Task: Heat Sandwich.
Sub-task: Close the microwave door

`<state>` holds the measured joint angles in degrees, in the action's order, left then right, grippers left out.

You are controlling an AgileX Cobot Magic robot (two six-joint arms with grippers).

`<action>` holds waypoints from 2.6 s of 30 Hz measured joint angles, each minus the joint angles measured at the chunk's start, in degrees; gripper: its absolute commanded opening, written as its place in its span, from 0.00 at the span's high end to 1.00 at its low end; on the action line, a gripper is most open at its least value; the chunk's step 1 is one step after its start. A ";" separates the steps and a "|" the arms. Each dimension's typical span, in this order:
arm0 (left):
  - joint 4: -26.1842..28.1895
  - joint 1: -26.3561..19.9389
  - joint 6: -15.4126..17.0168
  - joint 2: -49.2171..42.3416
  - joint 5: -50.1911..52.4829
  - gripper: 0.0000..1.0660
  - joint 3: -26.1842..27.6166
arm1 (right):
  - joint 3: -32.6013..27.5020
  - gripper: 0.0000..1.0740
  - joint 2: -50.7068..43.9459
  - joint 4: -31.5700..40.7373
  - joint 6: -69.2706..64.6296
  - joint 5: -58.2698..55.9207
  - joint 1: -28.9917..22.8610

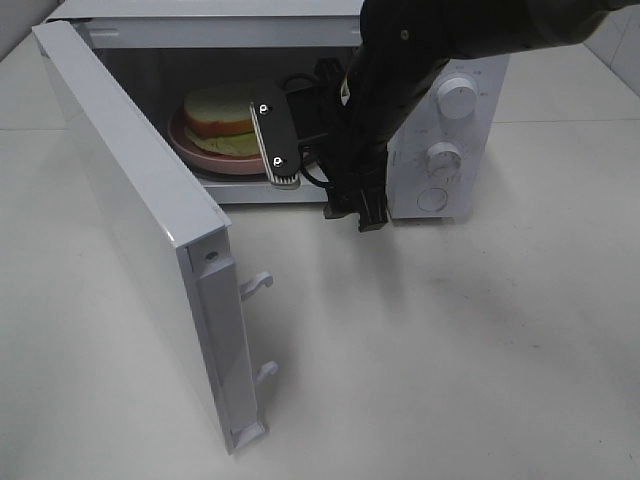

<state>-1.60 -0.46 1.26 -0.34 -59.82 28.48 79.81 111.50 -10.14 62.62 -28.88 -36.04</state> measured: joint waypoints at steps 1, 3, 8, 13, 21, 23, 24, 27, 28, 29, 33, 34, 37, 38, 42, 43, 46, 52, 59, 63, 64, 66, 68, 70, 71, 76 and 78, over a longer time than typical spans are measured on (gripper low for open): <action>0.00 0.00 0.00 0.00 0.00 0.08 0.00 | -1.09 0.29 -0.92 0.00 -0.17 0.23 0.00; 0.00 0.00 0.00 0.00 0.00 0.08 0.00 | -4.53 0.29 -4.07 0.00 -1.38 0.40 0.00; 0.00 0.00 0.00 0.00 0.00 0.08 0.00 | -8.82 0.29 -8.19 0.06 -3.38 0.40 0.00; 0.00 0.00 0.00 0.00 0.00 0.08 0.00 | -14.55 0.29 -13.98 0.06 -7.45 0.40 0.00; 0.00 0.00 0.00 0.00 0.00 0.08 0.00 | -23.49 0.29 -23.72 0.06 -16.27 -0.11 0.00; 0.00 0.00 0.00 0.00 0.00 0.08 0.00 | -24.47 0.29 -24.47 0.06 -17.59 -0.40 0.00; 0.00 0.00 0.00 0.00 0.00 0.08 0.00 | -26.01 0.29 -26.13 0.06 -20.05 -1.09 0.00; 0.00 0.00 0.00 0.00 0.00 0.08 0.00 | -27.44 0.29 -27.85 0.06 -23.09 -2.06 0.00; 0.00 0.00 0.00 0.00 0.00 0.08 0.00 | -28.07 0.29 -28.59 0.06 -24.81 -2.86 0.00; 0.00 0.00 0.00 0.00 0.00 0.08 0.00 | -29.05 0.29 -29.91 0.06 -28.13 -4.64 0.00; 0.00 0.00 0.00 0.00 0.00 0.08 0.00 | -30.65 0.29 -32.20 -0.06 -37.01 -8.82 0.00; 0.00 0.00 0.00 0.00 0.00 0.08 0.00 | -31.05 0.29 -32.77 -0.06 -39.53 -9.85 0.00; 0.00 0.00 0.00 0.00 0.00 0.08 0.00 | -31.86 0.29 -34.15 -0.06 -43.89 -11.97 0.00; 0.00 0.00 0.00 0.00 0.00 0.08 0.00 | -32.66 0.29 -35.47 -0.06 -48.13 -14.15 0.00; 0.00 0.00 0.00 0.00 0.00 0.08 0.00 | -34.78 0.29 -38.56 -0.06 -53.46 -17.59 0.00; 0.00 0.00 0.00 0.00 0.00 0.08 0.00 | -35.35 0.29 -39.65 -0.06 -54.49 -18.33 0.00; 0.00 0.00 0.00 0.00 0.00 0.08 0.00 | -36.38 0.29 -41.77 -0.06 -56.38 -19.82 0.00; 0.00 0.00 0.00 0.00 0.00 0.08 0.00 | -37.99 0.29 -48.87 -0.06 -60.10 -26.41 0.00; 0.00 0.00 0.00 0.00 0.00 0.08 0.00 | -38.10 0.29 -56.55 -0.06 -62.17 -32.66 0.00; 0.00 0.00 0.00 0.00 0.00 0.08 0.00 | -38.10 0.29 -59.53 -0.06 -62.62 -34.55 0.00; 0.00 0.00 0.00 0.00 0.00 0.08 0.00 | -38.10 0.29 -59.53 -0.06 -62.62 -34.55 0.00; 0.00 0.00 0.00 0.00 0.00 0.08 0.00 | -38.10 0.29 -62.57 -0.06 -62.62 -36.50 0.00; 0.00 0.00 0.00 0.00 0.00 0.08 0.00 | -38.10 0.29 -65.60 -0.06 -62.91 -37.82 0.00; 0.00 0.00 0.00 0.00 0.00 0.08 0.00 | -38.10 0.29 -66.69 -0.06 -63.03 -38.39 0.00; 0.00 0.00 0.00 0.00 0.00 0.08 0.00 | -38.10 0.29 -67.84 -0.06 -63.37 -38.62 0.00; 0.00 0.00 0.00 0.00 0.00 0.08 0.00 | -38.10 0.29 -72.65 -0.06 -65.03 -39.02 0.00; 0.00 0.00 0.00 0.00 0.00 0.08 0.00 | -38.10 0.29 -74.20 -0.06 -66.00 -39.36 0.00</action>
<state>-1.60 -0.46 1.26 -0.34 -59.82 28.48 41.71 37.30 -10.20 -3.38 -68.24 -36.04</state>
